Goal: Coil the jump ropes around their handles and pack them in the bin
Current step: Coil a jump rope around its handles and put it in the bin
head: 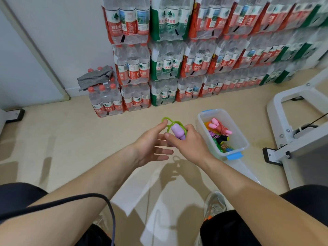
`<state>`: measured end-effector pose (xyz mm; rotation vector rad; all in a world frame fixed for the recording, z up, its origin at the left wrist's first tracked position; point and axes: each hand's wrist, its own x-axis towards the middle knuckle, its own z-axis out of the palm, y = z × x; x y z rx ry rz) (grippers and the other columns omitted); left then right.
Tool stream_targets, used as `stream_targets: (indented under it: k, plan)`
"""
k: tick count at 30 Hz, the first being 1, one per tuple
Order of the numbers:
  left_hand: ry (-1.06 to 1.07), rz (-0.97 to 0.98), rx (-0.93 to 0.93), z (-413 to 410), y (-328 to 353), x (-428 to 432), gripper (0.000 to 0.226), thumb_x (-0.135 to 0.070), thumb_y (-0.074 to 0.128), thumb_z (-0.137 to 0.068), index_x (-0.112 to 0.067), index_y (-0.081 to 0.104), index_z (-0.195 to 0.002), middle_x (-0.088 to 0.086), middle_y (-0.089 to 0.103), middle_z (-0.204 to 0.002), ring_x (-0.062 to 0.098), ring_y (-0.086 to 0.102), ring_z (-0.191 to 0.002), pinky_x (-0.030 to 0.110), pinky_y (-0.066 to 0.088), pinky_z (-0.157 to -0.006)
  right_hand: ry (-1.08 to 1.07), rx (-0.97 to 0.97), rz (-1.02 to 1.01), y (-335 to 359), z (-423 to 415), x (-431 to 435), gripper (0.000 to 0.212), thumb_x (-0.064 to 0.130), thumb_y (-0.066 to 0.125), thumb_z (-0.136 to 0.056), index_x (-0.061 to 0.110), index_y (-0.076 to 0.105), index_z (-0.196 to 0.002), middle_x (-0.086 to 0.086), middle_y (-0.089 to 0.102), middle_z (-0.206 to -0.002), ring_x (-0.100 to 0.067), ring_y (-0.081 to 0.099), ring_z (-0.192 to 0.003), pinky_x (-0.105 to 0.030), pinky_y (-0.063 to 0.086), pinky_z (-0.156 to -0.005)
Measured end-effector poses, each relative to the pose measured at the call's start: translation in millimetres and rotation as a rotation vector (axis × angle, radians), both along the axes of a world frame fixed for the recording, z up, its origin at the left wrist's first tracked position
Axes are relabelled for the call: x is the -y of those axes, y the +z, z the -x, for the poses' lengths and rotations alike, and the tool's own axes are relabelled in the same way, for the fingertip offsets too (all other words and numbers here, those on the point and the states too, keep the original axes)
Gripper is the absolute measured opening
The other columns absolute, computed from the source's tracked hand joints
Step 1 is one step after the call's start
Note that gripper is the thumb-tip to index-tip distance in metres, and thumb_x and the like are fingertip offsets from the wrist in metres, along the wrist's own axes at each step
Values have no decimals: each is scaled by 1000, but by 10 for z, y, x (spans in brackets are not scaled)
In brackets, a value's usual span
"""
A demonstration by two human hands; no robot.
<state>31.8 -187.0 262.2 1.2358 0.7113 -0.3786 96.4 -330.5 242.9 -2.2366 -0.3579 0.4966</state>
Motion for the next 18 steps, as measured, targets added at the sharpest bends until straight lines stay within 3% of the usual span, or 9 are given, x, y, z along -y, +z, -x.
stream_targets:
  k: [3,5,8,12,15,18]
  plan:
    - [-19,84,71,-95,-7,143,40,-49,53,-98,-13,70,-105,8,71,-99,28,70,-96,36,55,-89,-74,-136,-86,30,-109,110,53,66,57,-85,17,50,-102,6,59,-89,-21,61,-84,-32,43,-60]
    - [-1,70,103,-185,-38,237,26,-33,57,-98,-12,71,-106,8,71,-106,26,69,-94,32,57,-84,-117,-244,-156,81,-198,210,51,64,47,-78,16,53,-94,-1,55,-81,-27,56,-68,-29,38,-50]
    - [-15,-10,160,-331,-145,381,16,-17,61,-97,-13,70,-109,4,70,-105,23,68,-90,27,55,-77,-135,-370,-277,173,-322,405,34,44,43,-67,17,58,-80,-14,55,-79,-28,50,-55,-25,34,-45]
    - [48,-57,183,-618,-295,579,26,-13,61,-97,-5,64,-121,7,69,-102,20,66,-79,23,54,-67,-52,-369,-399,91,-538,672,36,31,56,-66,26,69,-99,-12,64,-73,-38,59,-71,-40,40,-57]
    - [63,-42,179,-904,-441,784,20,-12,64,-96,-6,65,-115,9,68,-99,19,64,-76,23,54,-68,-68,-383,-351,-120,-756,905,26,28,62,-83,28,67,-109,-16,65,-69,-32,57,-54,-34,37,-53]
    - [69,-19,175,-1245,-648,1038,21,-12,63,-97,-3,67,-116,9,70,-96,14,66,-65,20,54,-60,-119,-371,-323,-341,-981,1142,19,27,72,-87,23,67,-106,-31,66,-72,-31,52,-58,-32,41,-53]
